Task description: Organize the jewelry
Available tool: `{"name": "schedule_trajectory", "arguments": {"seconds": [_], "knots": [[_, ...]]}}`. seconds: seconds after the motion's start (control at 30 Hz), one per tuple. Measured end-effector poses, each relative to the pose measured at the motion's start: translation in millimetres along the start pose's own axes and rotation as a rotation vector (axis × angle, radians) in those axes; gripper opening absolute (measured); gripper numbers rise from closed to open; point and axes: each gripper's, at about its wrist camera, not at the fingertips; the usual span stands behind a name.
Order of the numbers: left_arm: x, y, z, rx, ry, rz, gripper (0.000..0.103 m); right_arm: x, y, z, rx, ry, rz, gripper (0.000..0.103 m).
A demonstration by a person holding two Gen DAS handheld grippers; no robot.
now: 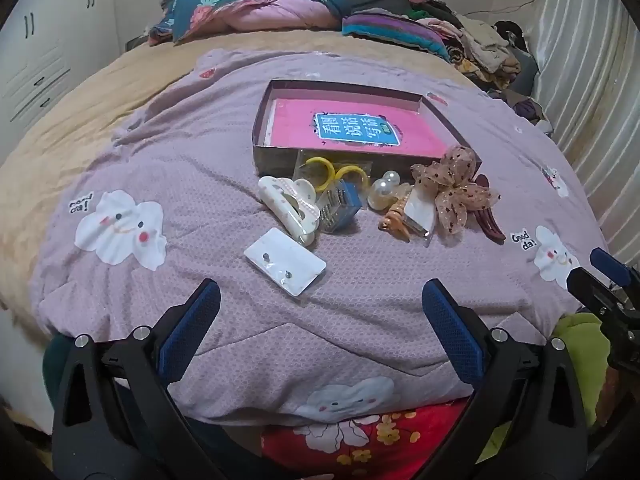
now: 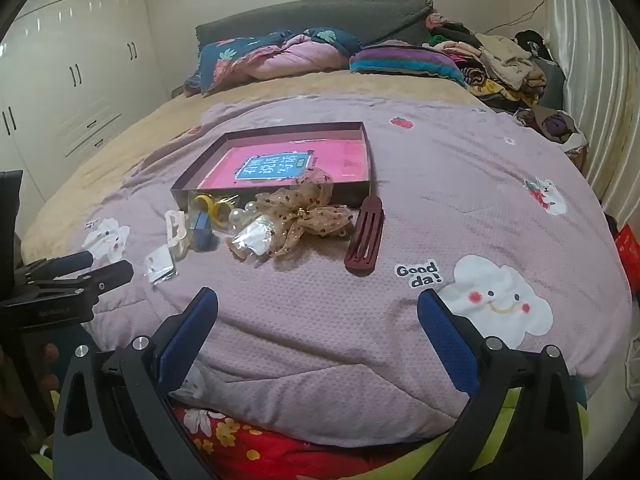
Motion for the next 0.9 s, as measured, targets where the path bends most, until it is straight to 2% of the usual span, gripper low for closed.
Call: {"name": "schedule_trajectory", "arguments": {"seconds": [0.27, 0.3, 0.47, 0.9], "knots": [[5, -2, 1, -0.003, -0.011, -0.015, 0.094, 0, 0, -2, 0.000, 0.003, 0.004, 0.099], [0, -1, -7, -0.004, 0.009, -0.001, 0.094, 0, 0, -2, 0.000, 0.003, 0.005, 0.099], [2, -1, -12, -0.004, 0.010, -0.002, 0.094, 1, -1, -2, -0.001, 0.002, 0.001, 0.099], [2, 0, -9, -0.002, 0.018, 0.002, 0.094, 0, -1, -4, 0.001, 0.007, 0.002, 0.099]]}}
Point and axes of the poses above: each gripper's, at about its wrist camera, not at the fingertips, and z roughly the way its jaws point, y to its right, x to its top, and after that the axes turned 9 degrees about -y, right-handed
